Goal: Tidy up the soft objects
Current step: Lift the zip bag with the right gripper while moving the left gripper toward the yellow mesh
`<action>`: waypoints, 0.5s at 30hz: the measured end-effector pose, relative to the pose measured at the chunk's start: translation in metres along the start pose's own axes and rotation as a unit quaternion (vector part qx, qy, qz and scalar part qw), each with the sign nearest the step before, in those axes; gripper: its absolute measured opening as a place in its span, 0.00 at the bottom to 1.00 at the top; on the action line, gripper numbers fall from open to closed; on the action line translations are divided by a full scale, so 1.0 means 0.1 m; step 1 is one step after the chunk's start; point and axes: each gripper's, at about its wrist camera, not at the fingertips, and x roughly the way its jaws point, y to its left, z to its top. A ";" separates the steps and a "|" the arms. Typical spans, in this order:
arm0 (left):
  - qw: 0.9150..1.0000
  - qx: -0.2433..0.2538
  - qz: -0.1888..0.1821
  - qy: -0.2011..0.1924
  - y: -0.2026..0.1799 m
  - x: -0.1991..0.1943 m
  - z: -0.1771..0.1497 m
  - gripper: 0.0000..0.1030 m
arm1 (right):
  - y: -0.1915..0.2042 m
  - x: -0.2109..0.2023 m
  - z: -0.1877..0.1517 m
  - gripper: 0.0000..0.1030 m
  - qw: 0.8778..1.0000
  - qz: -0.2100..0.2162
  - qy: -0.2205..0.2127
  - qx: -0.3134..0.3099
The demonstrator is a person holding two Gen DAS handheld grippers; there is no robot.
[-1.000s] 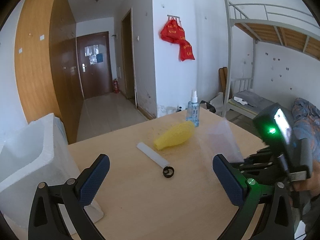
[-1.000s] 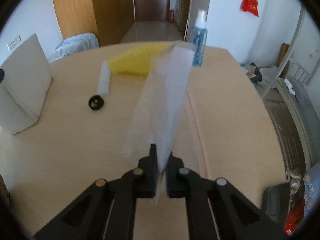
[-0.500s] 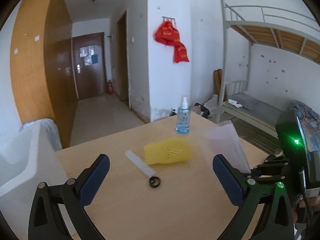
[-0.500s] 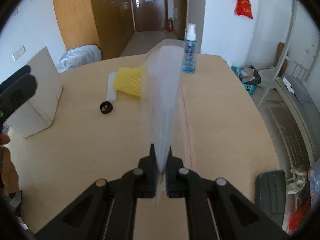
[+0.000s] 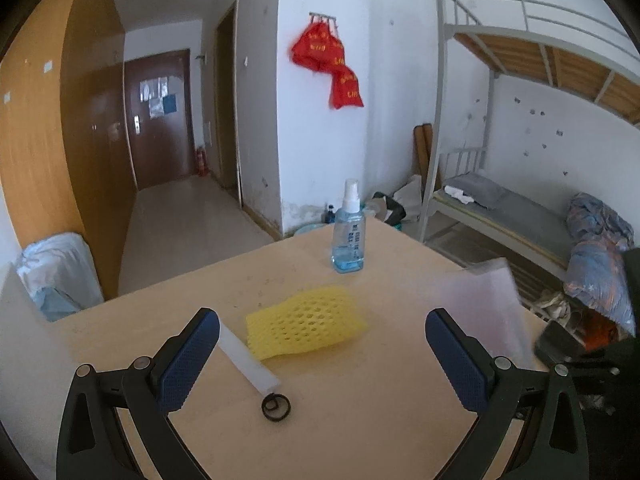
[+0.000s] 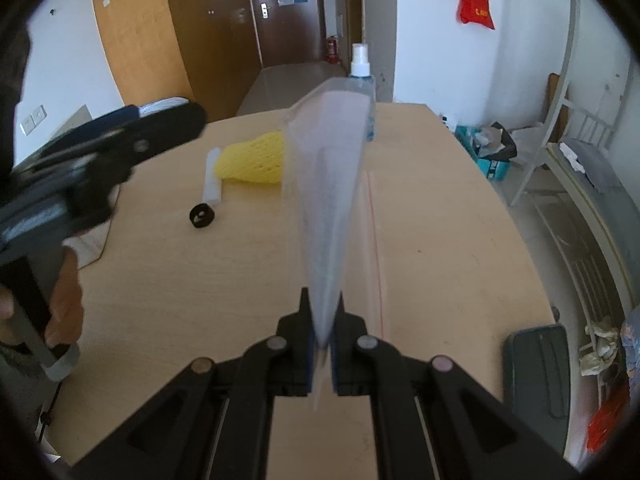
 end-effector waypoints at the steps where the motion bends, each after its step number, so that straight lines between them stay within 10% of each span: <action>1: 1.000 -0.001 -0.002 0.003 0.01 0.05 0.01 1.00 | 0.00 0.00 0.00 0.08 1.000 0.000 0.000 0.001; 15: 0.998 -0.003 0.006 0.064 0.10 0.75 0.05 1.00 | -0.02 0.00 0.00 0.08 1.000 0.002 -0.001 0.010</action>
